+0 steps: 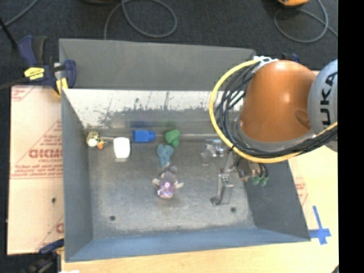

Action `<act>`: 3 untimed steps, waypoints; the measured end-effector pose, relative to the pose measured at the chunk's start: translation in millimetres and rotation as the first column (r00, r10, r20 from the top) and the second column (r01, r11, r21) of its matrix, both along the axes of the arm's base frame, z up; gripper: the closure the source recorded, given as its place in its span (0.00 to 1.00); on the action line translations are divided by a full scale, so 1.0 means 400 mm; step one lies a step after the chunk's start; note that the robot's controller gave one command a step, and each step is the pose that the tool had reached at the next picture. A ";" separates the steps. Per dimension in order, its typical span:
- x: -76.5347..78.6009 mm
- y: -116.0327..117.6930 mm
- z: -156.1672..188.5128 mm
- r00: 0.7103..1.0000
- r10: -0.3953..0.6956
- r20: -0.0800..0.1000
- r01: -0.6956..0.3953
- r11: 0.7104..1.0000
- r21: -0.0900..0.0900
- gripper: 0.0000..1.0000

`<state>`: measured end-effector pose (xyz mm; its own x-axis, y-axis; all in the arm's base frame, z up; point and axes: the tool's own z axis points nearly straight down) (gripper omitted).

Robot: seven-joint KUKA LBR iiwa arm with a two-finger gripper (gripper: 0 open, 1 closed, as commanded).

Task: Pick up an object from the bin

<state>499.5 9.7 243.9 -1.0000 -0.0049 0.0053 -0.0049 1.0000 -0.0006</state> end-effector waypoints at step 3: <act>0.065 0.048 -0.125 0.996 0.092 0.012 -0.092 0.996 -0.001 0.00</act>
Offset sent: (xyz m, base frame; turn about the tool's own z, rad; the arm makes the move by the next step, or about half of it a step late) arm 0.0581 0.0460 -0.1243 -0.2291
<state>525.5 28.8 194.0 -0.9953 -0.0964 -0.0066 -0.0964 0.9953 -0.0016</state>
